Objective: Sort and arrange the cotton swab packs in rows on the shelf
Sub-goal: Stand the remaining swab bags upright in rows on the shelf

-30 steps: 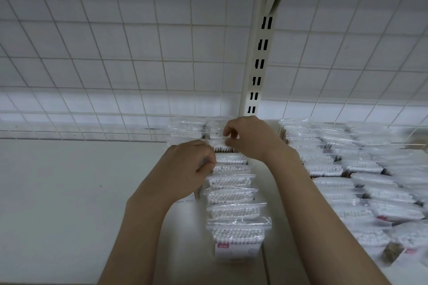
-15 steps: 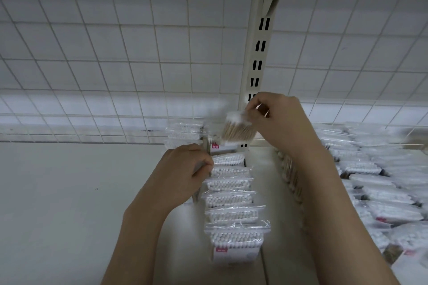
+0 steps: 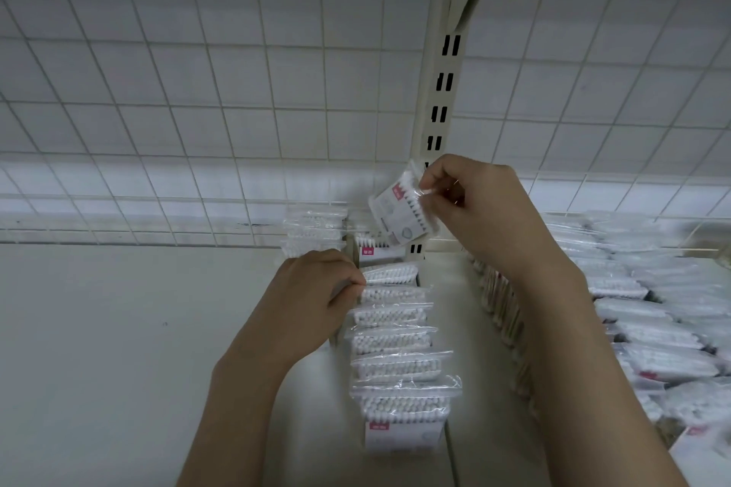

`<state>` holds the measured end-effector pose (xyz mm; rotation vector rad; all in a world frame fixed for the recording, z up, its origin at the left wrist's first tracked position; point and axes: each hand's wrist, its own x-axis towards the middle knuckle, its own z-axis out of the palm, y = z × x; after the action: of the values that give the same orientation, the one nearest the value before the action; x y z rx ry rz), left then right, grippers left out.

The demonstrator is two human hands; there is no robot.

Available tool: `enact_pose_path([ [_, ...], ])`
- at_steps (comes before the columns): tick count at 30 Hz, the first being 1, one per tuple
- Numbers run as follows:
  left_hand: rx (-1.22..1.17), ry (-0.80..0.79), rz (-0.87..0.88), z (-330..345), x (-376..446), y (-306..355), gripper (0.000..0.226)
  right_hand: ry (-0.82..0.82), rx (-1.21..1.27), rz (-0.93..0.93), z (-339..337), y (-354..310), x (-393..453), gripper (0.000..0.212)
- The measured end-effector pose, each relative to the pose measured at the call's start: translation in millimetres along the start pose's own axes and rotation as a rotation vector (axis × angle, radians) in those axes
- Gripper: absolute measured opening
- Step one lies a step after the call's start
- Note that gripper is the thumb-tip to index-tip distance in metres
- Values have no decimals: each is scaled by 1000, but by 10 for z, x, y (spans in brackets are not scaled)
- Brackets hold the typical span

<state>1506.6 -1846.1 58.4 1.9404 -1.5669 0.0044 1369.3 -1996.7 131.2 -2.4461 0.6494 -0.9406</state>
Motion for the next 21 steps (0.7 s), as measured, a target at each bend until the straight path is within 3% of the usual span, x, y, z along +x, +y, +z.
enact_pose_path([
  [4,2,-2,2,3,4,-6,12,11,-53,-42,28,4,33,24],
  [9,0,-6,-4,15,13,-28,13,22,-112,-77,42,8,51,13],
  [21,26,-3,14,24,42,-43,13,-182,-181,-118,302,138,75,13],
])
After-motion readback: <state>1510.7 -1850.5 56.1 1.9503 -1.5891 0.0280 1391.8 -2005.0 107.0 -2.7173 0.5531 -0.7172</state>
